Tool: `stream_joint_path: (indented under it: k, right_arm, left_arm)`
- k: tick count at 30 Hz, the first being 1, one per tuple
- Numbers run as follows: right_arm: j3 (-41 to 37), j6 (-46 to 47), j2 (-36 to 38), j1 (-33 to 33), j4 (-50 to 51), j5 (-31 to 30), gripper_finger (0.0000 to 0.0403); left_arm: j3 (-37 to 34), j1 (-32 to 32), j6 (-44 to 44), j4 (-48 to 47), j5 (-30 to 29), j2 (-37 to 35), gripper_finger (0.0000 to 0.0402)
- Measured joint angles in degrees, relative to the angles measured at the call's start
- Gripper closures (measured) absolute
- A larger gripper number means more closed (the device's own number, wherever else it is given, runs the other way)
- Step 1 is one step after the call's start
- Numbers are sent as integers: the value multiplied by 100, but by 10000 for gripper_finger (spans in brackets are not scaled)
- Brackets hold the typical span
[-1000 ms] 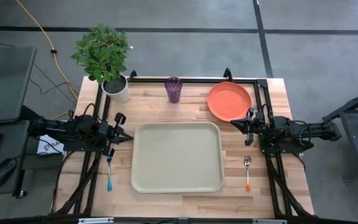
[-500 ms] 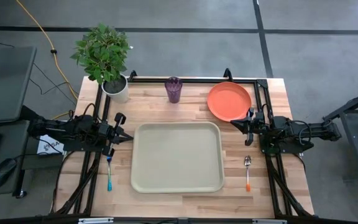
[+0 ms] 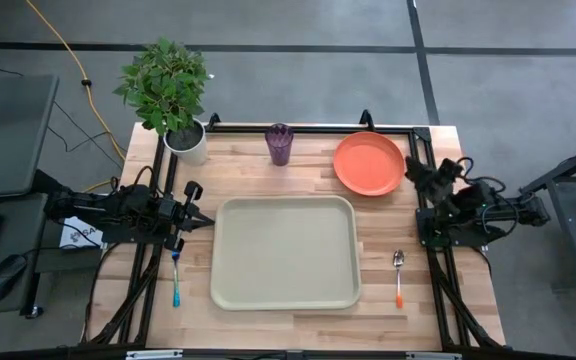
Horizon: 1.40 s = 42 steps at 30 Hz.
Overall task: Pick and place plate/cup/fork/spoon on tray
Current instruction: Put the orange plate on the gray tray
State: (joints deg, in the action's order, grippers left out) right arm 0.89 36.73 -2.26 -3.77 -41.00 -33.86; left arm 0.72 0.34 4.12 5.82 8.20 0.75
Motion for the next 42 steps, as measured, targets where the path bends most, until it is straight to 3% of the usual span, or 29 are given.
stream_joint_path:
  k: [3, 7, 10, 12, 14, 17, 21, 24, 27, 34, 42]
  right_arm:
    - [366, 482, -404, 4, 206, -761, 400]
    - [1244, 823, -1554, 2, 1116, -1377, 373]
    - [2190, 1194, -2528, 64, 2362, -1826, 331]
    - [2875, 1900, -3143, 251, 3757, -1972, 297]
    - [3605, 2889, -3737, 594, 5525, -1825, 264]
    - [4490, 4335, -4584, 1314, 8267, -1062, 229]
    - [4957, 4838, -5546, 2357, 10392, 234, 208]
    - [4797, 4638, -6000, 2903, 10501, 952, 206]
    - [4393, 4300, -6329, 3190, 10108, 1270, 206]
    - [3428, 5066, -6590, 3497, 9686, 1316, 206]
    - [2688, 5441, -6490, 3530, 7931, 1321, 206]
  left_arm:
    - [-1, 1, 0, 0, 1, 0, 401]
    - [-1, 2, 0, 2, 1, 1, 401]
    - [-1, 2, 0, -2, 1, 1, 401]
    - [1, 1, 0, -6, -1, 1, 401]
    - [-1, 2, 0, -4, 1, 1, 401]
    - [-1, 0, 0, -5, 1, 1, 401]
    - [1, 1, 0, -2, -1, 1, 401]
    - [0, -1, 0, -2, 1, 1, 401]
    - [-1, -1, 0, -2, -1, -1, 401]
    - [1, -1, 0, -2, 0, -1, 401]
    - [1, 2, 0, -2, -1, 1, 401]
